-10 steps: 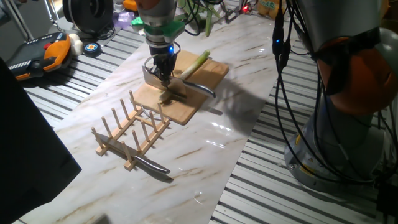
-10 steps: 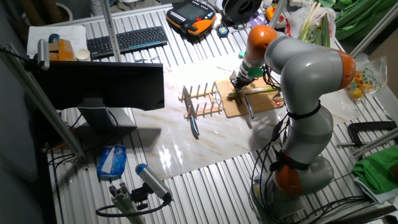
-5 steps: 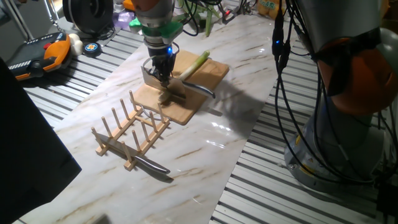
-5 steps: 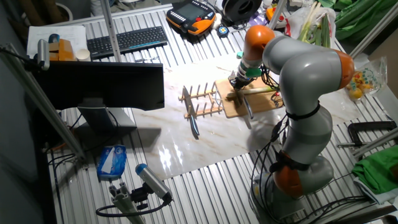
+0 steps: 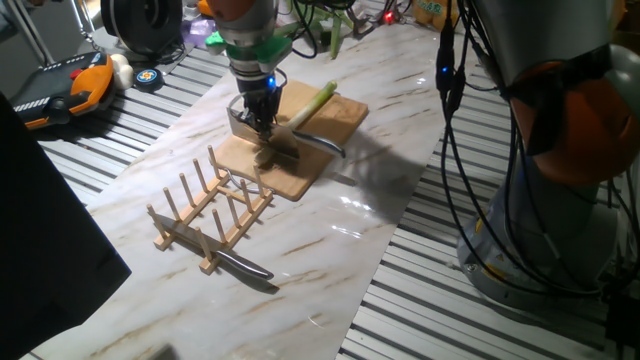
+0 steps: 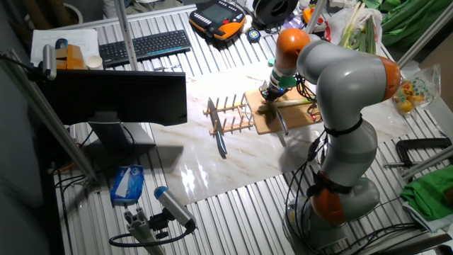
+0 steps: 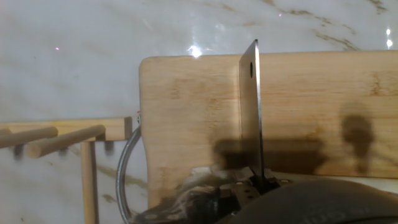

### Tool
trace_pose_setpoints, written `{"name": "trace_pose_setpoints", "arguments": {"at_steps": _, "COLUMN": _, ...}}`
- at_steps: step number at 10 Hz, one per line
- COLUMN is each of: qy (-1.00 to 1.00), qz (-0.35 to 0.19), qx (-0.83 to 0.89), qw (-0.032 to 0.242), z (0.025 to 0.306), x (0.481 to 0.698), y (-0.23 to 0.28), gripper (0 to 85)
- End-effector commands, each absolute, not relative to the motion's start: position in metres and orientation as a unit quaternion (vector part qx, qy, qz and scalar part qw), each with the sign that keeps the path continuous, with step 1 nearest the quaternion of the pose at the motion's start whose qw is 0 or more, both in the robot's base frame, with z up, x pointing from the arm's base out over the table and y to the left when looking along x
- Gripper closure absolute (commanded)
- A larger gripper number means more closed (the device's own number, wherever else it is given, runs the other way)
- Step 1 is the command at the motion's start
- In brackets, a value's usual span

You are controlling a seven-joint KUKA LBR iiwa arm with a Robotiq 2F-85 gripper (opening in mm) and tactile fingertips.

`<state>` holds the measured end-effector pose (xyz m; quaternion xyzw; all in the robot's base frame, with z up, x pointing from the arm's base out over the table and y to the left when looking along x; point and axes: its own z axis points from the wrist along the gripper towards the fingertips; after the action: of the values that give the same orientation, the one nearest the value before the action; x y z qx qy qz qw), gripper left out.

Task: Chop the scallions

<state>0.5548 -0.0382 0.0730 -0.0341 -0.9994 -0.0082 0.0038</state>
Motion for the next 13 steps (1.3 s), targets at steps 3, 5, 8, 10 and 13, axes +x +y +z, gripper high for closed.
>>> {"name": "trace_pose_setpoints", "arguments": {"at_steps": 3, "qy": -0.999, "qz": -0.017, "qx": -0.036, "qw": -0.012, "z": 0.0718, "x": 0.5528, "y": -0.0415, "gripper": 84.3}}
{"name": "trace_pose_setpoints", "arguments": {"at_steps": 5, "qy": -0.999, "qz": -0.018, "qx": -0.036, "qw": -0.021, "z": 0.0710, "x": 0.5517, "y": -0.0424, "gripper": 84.3}}
{"name": "trace_pose_setpoints", "arguments": {"at_steps": 8, "qy": -0.999, "qz": -0.020, "qx": -0.036, "qw": -0.032, "z": 0.0716, "x": 0.5509, "y": -0.0421, "gripper": 84.3}}
{"name": "trace_pose_setpoints", "arguments": {"at_steps": 10, "qy": -0.998, "qz": -0.020, "qx": -0.034, "qw": -0.039, "z": 0.0705, "x": 0.5506, "y": -0.0401, "gripper": 84.3}}
{"name": "trace_pose_setpoints", "arguments": {"at_steps": 13, "qy": -0.998, "qz": -0.020, "qx": -0.033, "qw": -0.051, "z": 0.0703, "x": 0.5501, "y": -0.0384, "gripper": 84.3}}
